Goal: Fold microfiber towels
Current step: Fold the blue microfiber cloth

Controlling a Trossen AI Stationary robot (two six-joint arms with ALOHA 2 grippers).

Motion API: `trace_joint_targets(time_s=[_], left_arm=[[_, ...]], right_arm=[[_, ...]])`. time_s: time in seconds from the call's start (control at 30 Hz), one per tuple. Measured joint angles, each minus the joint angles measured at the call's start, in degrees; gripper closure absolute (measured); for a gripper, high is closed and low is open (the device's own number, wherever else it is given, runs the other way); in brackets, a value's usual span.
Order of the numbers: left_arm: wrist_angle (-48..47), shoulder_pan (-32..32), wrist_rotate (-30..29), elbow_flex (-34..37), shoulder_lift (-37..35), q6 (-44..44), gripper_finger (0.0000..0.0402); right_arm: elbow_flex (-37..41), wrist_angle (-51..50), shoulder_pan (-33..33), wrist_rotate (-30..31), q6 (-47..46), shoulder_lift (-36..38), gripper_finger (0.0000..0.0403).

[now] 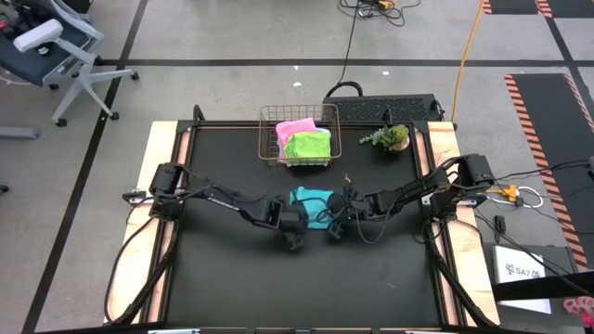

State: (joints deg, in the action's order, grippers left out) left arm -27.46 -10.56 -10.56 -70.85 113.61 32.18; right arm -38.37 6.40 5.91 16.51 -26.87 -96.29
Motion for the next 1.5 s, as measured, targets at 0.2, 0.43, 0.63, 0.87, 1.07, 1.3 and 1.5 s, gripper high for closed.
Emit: trace_joint_targets(time_s=[0.2,0.43,0.63,0.87,1.07,1.3,1.5], left_arm=[[-4.7,-5.8,0.3,0.0,-0.2,6.9,0.0397],[-7.8,-7.7,2.0,0.1,-0.8,9.6,0.0396],[-7.5,-7.3,-0.4,0.3,-1.5,8.7,0.0398],[-7.7,-7.2,-1.0,0.3,-1.8,9.3,0.0398],[-7.2,-7.2,-1.1,0.3,-1.9,10.0,0.0397],[-8.0,-7.4,0.4,0.2,-1.9,11.4,0.0395],[-11.5,-9.9,2.3,0.1,-2.1,13.4,0.0394]], right_arm=[[0.5,-0.4,0.0,-2.0,0.9,2.6,0.0403],[0.5,2.9,-0.1,-3.4,2.2,11.0,0.0403],[0.6,8.9,-0.1,-4.7,2.1,10.4,0.0403],[-0.5,16.7,-0.2,-8.0,2.0,2.5,0.0403],[-6.1,18.9,-0.3,-12.6,3.0,-6.6,0.0403],[-9.5,15.7,-1.0,-13.9,6.9,-11.0,0.0403],[-9.5,10.5,-2.9,-14.1,10.2,-9.2,0.0403]])
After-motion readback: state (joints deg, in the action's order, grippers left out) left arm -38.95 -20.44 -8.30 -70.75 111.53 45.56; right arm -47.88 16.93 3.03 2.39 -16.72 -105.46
